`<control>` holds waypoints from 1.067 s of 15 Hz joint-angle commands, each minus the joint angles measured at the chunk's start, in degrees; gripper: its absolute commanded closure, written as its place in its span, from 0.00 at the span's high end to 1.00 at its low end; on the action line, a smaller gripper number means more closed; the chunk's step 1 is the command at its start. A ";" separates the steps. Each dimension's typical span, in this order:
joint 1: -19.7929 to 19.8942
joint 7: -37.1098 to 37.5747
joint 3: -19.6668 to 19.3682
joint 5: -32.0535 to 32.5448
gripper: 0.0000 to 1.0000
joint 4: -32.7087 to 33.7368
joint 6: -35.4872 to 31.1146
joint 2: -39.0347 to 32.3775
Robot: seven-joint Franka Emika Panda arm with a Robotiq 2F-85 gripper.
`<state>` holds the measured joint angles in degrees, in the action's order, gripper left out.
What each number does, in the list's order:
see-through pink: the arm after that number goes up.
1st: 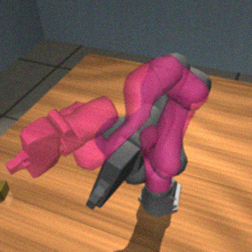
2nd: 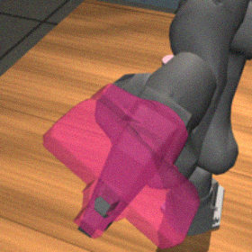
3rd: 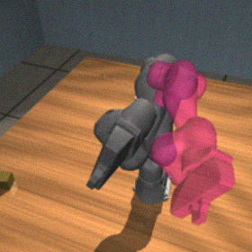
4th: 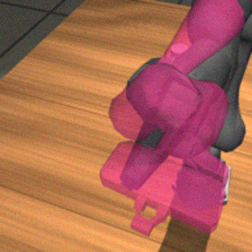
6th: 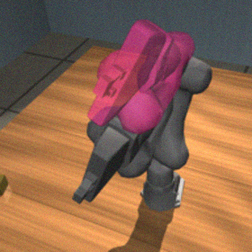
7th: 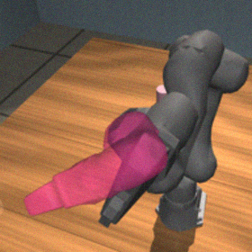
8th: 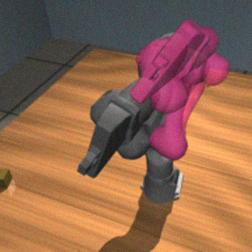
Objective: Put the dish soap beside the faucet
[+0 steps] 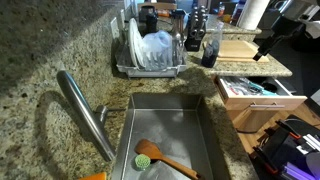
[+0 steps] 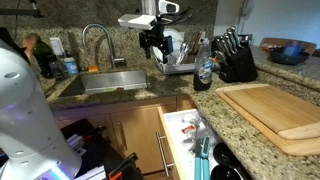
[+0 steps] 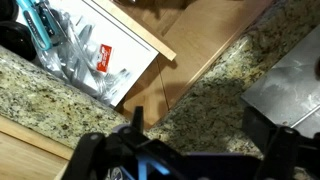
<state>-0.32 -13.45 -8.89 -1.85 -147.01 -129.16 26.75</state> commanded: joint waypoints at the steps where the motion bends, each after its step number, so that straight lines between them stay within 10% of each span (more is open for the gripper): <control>1: 0.63 -0.24 0.62 -0.35 1.00 0.09 0.16 -0.03; 7: 0.63 -0.24 0.62 -0.35 1.00 0.09 0.16 -0.03; 13: 7.64 -5.46 -2.82 15.36 1.00 -6.53 -27.44 -3.52; 15: 6.78 -7.93 -7.32 11.97 1.00 -8.83 -36.89 -5.94; 16: 7.07 -5.25 -4.09 12.96 1.00 -5.95 -29.75 -4.27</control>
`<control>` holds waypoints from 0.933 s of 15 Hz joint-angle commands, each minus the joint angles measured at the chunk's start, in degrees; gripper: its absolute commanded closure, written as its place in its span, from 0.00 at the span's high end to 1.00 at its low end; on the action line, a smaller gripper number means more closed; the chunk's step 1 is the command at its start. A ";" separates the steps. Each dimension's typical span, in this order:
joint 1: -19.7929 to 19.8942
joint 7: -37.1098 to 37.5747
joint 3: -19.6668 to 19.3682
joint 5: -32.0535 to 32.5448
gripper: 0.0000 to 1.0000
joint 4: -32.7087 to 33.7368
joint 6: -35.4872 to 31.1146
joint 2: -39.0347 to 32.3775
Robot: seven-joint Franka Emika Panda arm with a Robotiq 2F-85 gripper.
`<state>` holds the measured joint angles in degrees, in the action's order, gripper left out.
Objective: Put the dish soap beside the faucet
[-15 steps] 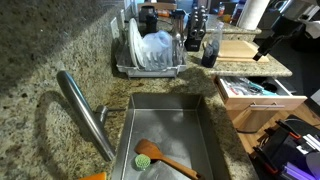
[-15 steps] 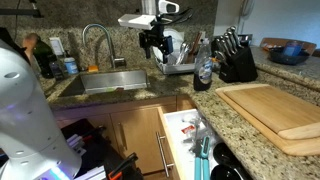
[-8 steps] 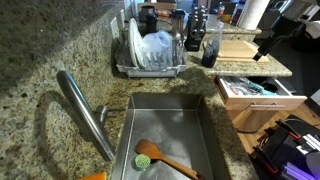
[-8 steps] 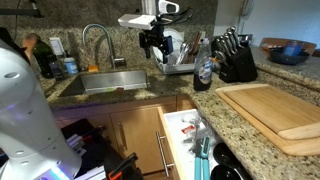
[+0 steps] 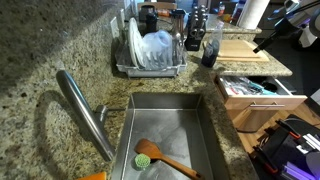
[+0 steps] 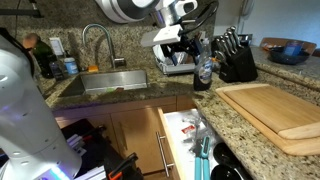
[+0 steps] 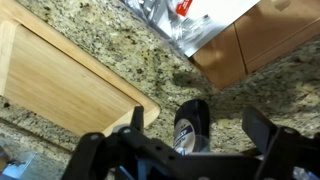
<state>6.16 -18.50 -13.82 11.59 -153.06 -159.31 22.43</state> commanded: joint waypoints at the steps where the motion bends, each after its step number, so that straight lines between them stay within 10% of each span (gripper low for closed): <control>1: 0.77 -0.68 -0.01 -0.59 1.00 -0.38 -0.92 -0.47; 5: 0.89 0.00 0.60 -0.52 1.00 -0.22 -2.71 -0.90; 10: 1.70 2.41 1.25 -0.14 1.00 -3.06 -22.54 -10.66; 14: -0.03 3.10 0.34 -0.28 1.00 -2.92 -22.25 -11.68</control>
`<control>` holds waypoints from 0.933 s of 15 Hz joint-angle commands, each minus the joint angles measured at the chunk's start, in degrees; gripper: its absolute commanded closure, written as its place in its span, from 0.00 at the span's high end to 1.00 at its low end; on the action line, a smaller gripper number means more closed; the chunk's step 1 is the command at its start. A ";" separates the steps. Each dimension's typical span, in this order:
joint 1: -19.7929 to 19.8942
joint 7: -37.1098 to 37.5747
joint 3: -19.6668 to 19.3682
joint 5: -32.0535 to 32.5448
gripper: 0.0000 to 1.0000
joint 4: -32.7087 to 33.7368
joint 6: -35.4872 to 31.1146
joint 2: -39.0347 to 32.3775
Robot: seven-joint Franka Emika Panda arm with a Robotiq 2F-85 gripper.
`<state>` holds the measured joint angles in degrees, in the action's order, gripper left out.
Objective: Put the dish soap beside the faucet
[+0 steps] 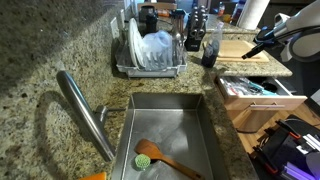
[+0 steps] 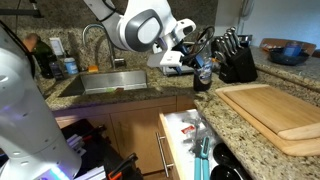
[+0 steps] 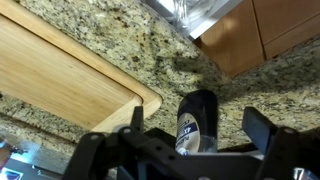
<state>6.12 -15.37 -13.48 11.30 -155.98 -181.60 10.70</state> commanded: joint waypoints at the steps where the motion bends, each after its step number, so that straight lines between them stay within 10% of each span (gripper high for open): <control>1: -0.18 0.22 0.00 -0.05 1.00 0.05 -0.49 -0.65; 8: 0.83 1.68 3.83 -0.84 1.00 1.34 -20.66 -9.14; 14: -0.27 3.69 6.18 -1.33 1.00 2.54 -16.65 -6.82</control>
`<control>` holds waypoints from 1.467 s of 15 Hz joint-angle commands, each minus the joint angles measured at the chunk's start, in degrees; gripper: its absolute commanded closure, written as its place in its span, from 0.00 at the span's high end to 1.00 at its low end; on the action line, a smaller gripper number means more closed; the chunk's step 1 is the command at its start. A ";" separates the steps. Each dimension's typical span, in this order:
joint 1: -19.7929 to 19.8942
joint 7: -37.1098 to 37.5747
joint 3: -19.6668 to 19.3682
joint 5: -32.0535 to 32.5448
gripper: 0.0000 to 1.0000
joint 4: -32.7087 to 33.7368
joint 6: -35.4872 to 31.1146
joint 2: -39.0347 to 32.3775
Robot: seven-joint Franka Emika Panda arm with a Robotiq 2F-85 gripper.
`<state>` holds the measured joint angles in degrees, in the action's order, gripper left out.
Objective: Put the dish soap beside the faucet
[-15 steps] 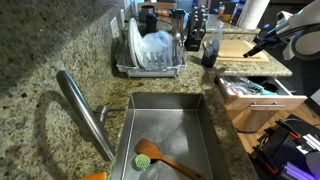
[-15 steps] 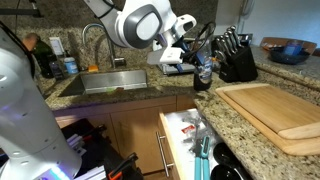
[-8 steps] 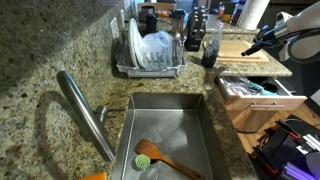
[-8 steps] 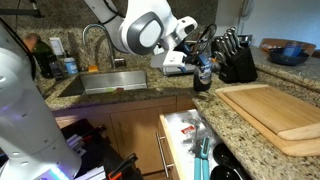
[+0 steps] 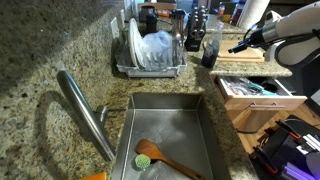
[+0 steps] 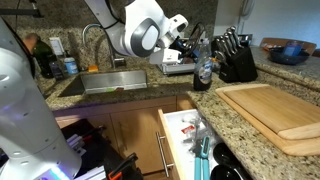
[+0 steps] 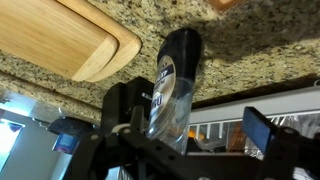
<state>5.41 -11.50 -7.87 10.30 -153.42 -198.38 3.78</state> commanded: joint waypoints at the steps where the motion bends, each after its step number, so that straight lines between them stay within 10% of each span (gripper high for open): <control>1: 0.79 -0.61 0.34 -0.31 1.00 0.39 0.14 0.74; 22: -4.53 8.68 -6.14 1.17 1.00 4.66 0.33 3.19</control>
<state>0.88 -2.81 -14.02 11.47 -148.76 -198.06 6.95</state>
